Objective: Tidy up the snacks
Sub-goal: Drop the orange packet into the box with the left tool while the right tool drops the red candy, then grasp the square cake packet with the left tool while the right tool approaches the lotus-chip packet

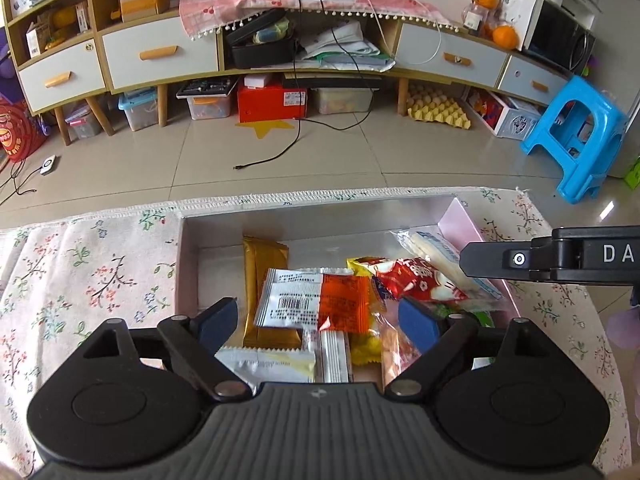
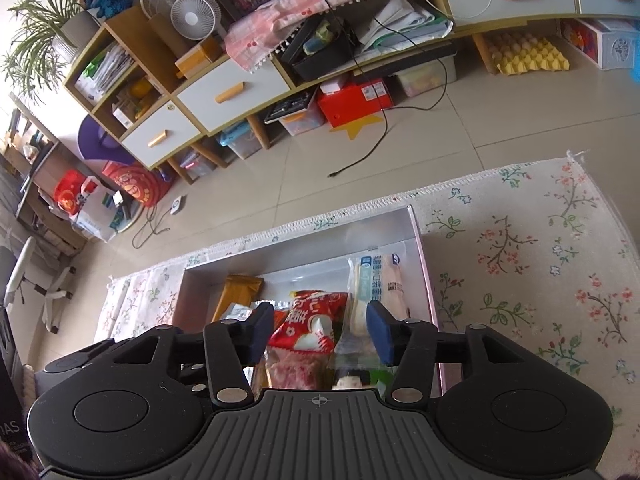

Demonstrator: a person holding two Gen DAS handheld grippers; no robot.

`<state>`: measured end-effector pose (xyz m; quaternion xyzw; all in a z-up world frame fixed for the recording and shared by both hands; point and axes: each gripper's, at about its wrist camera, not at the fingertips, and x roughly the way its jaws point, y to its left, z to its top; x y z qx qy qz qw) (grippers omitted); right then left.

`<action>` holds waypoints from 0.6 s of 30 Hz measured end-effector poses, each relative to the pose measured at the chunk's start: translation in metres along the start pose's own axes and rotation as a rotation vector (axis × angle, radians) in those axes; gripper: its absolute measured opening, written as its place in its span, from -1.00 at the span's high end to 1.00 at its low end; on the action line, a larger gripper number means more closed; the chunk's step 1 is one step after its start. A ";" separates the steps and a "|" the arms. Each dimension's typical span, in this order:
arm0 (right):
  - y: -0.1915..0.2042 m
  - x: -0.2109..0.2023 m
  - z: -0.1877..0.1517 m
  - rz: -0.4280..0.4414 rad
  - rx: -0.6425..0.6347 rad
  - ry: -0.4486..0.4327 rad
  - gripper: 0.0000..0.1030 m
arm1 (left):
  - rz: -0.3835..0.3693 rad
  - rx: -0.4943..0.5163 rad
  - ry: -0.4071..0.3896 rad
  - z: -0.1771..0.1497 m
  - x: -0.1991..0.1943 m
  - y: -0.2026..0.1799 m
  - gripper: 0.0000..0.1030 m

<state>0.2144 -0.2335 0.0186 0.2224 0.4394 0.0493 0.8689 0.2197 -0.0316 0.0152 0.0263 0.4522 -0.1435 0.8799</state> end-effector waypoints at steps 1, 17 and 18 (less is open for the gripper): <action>0.001 -0.004 -0.001 -0.002 -0.002 -0.002 -0.02 | 0.000 -0.001 -0.001 -0.001 -0.003 0.000 -0.69; 0.020 -0.056 -0.040 -0.045 -0.077 -0.003 -0.53 | 0.021 0.039 -0.008 -0.041 -0.051 -0.005 -0.92; 0.021 -0.059 -0.042 -0.048 -0.085 -0.002 -0.53 | 0.021 0.041 -0.008 -0.044 -0.053 -0.005 -0.94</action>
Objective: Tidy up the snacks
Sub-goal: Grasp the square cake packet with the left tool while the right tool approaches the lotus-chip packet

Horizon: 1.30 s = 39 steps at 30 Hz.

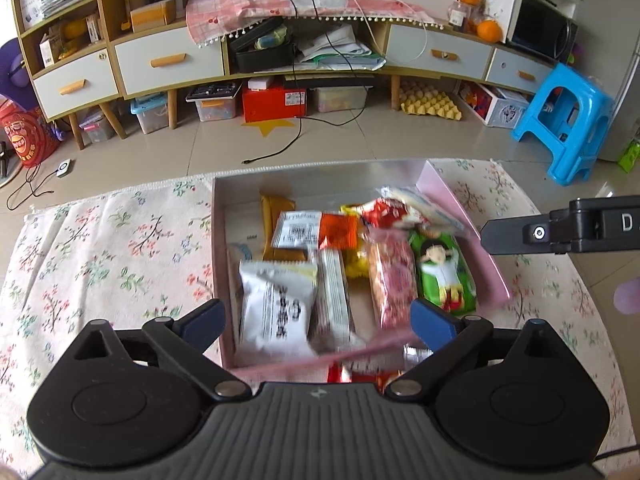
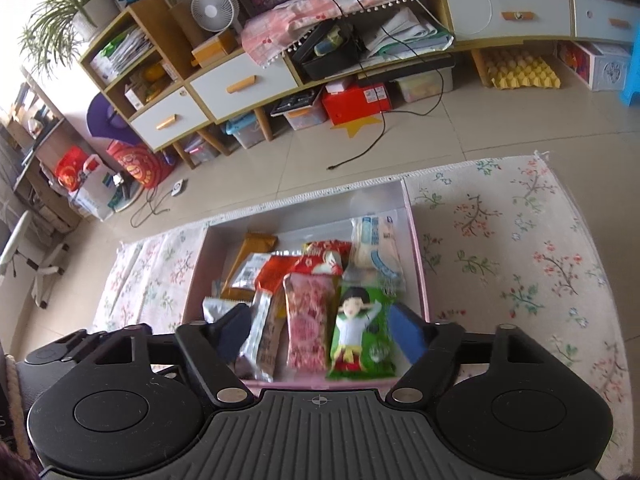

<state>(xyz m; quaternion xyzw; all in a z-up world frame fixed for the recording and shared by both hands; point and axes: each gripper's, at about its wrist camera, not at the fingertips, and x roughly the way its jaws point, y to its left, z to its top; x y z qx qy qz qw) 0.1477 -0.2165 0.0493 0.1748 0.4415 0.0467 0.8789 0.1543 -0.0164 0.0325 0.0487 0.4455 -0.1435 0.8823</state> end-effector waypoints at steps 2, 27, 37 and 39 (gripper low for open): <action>0.001 -0.005 -0.005 -0.004 -0.010 0.004 -0.53 | 0.003 0.004 0.005 -0.005 -0.003 -0.001 -0.95; -0.017 0.009 -0.082 -0.087 -0.058 0.088 -0.71 | -0.040 0.055 0.055 -0.079 0.004 -0.009 -0.94; -0.012 0.038 -0.102 -0.145 -0.144 0.168 -0.71 | -0.084 -0.003 0.058 -0.085 0.014 -0.009 -0.39; -0.011 0.044 -0.104 -0.152 -0.156 0.178 -0.71 | -0.087 0.004 0.061 -0.085 0.016 -0.012 -0.23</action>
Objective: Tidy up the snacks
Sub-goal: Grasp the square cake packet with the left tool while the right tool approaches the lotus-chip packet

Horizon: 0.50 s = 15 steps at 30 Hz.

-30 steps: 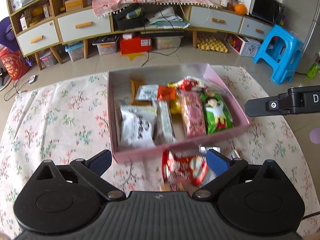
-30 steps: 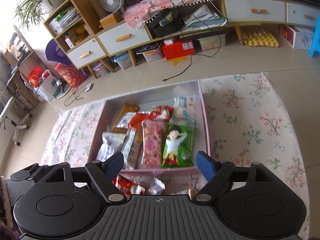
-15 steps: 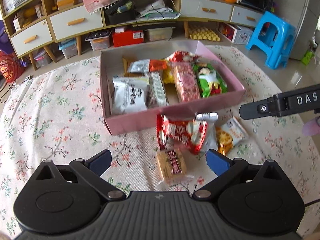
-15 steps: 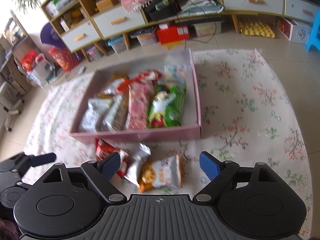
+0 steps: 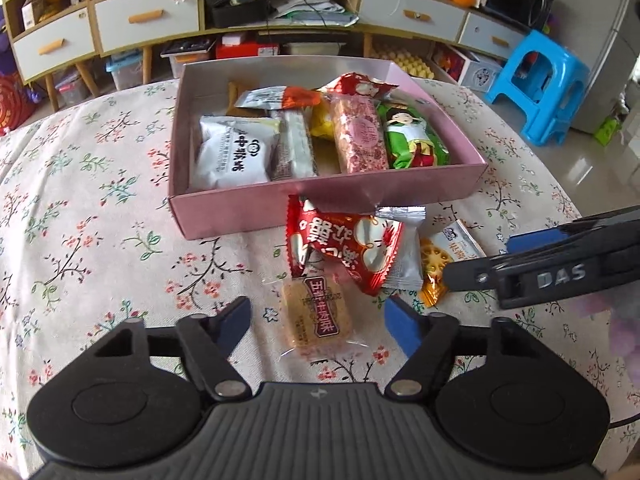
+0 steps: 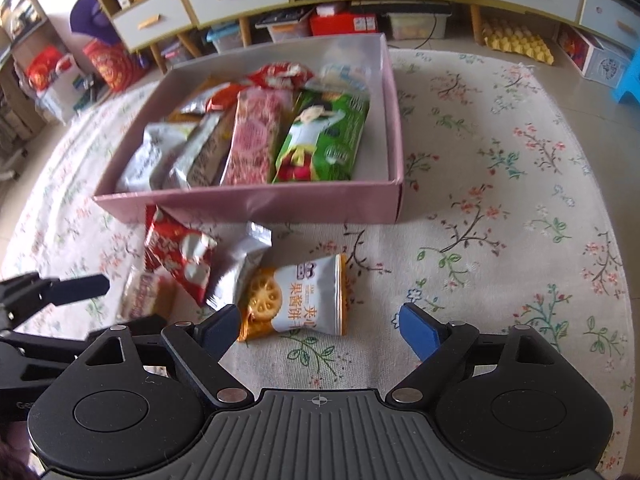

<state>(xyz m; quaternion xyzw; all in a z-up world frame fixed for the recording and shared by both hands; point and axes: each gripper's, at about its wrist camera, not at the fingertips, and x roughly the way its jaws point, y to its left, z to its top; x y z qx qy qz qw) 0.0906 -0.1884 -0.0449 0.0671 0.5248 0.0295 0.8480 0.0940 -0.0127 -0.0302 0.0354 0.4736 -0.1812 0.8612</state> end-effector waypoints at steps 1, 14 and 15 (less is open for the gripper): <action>0.001 0.002 0.000 0.002 -0.002 0.005 -0.71 | -0.001 -0.001 0.005 0.000 0.001 0.000 -0.12; 0.008 0.013 0.001 -0.050 -0.134 0.014 -0.72 | 0.022 0.023 0.061 0.002 0.006 0.005 0.34; 0.004 0.012 0.001 -0.056 -0.124 0.013 -0.71 | 0.030 0.032 0.062 0.001 0.005 0.005 0.34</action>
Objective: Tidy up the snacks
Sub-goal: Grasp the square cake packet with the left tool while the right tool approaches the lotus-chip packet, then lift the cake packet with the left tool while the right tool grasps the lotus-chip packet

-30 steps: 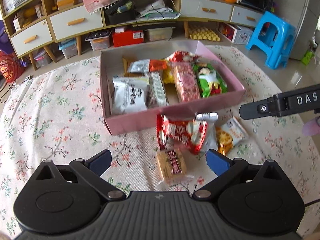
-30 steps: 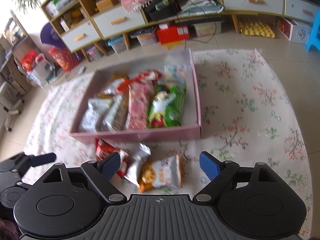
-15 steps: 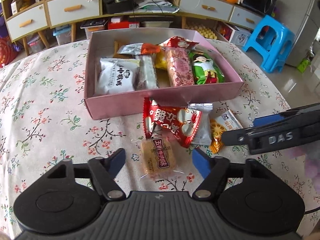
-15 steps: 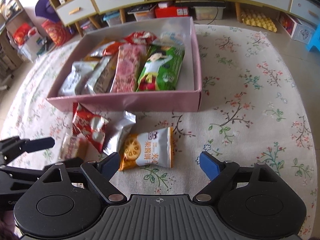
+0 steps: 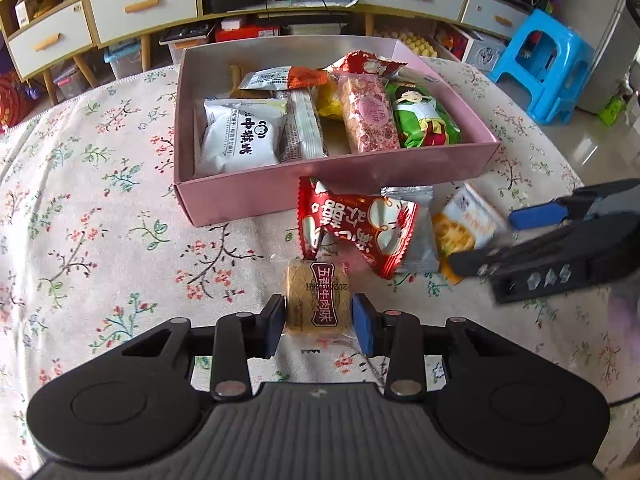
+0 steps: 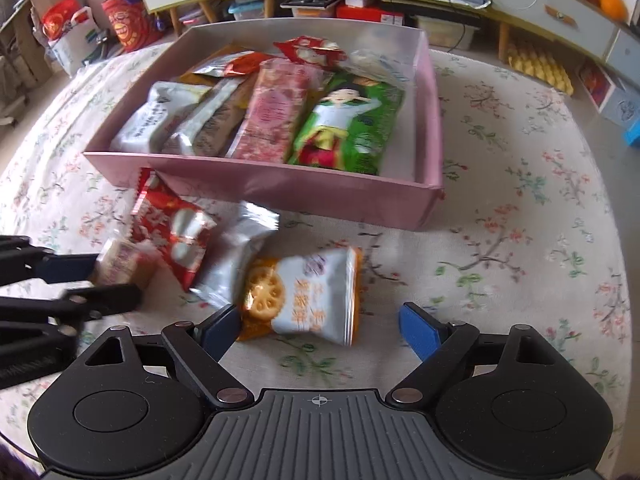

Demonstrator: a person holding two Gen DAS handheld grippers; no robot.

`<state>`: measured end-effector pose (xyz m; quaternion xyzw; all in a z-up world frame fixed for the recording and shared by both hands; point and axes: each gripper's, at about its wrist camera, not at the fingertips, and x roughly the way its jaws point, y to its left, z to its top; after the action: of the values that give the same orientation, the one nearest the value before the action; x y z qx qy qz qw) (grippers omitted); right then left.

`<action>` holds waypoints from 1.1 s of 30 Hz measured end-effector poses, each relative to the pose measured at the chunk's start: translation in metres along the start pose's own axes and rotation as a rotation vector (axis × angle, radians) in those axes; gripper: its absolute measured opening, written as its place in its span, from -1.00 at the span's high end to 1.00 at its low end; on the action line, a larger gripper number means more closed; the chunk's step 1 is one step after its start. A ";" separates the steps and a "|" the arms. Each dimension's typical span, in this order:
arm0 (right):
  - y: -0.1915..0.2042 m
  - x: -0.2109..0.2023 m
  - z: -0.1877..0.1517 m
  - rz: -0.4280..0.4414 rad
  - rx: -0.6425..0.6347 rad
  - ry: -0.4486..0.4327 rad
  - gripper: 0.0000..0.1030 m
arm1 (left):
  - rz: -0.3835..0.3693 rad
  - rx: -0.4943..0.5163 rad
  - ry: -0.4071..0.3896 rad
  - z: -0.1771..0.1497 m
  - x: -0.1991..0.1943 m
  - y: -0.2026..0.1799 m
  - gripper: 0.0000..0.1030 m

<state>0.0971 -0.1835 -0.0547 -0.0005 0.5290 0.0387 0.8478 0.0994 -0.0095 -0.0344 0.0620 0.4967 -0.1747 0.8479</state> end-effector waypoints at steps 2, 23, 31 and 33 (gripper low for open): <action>-0.012 -0.001 0.000 -0.013 0.032 -0.002 -0.71 | 0.024 0.021 -0.002 -0.001 -0.002 0.001 0.34; -0.005 0.005 0.003 -0.031 -0.049 -0.054 -0.68 | 0.054 0.034 -0.013 -0.002 0.005 -0.003 0.10; -0.001 -0.002 0.002 -0.009 -0.086 -0.073 -0.19 | 0.044 -0.008 -0.007 0.000 0.001 0.006 0.37; -0.001 -0.002 0.002 -0.008 -0.081 -0.071 -0.17 | 0.045 -0.011 -0.005 0.000 -0.001 0.007 0.37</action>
<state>0.0980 -0.1842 -0.0517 -0.0357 0.4967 0.0567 0.8654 0.1016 -0.0033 -0.0343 0.0680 0.4941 -0.1531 0.8531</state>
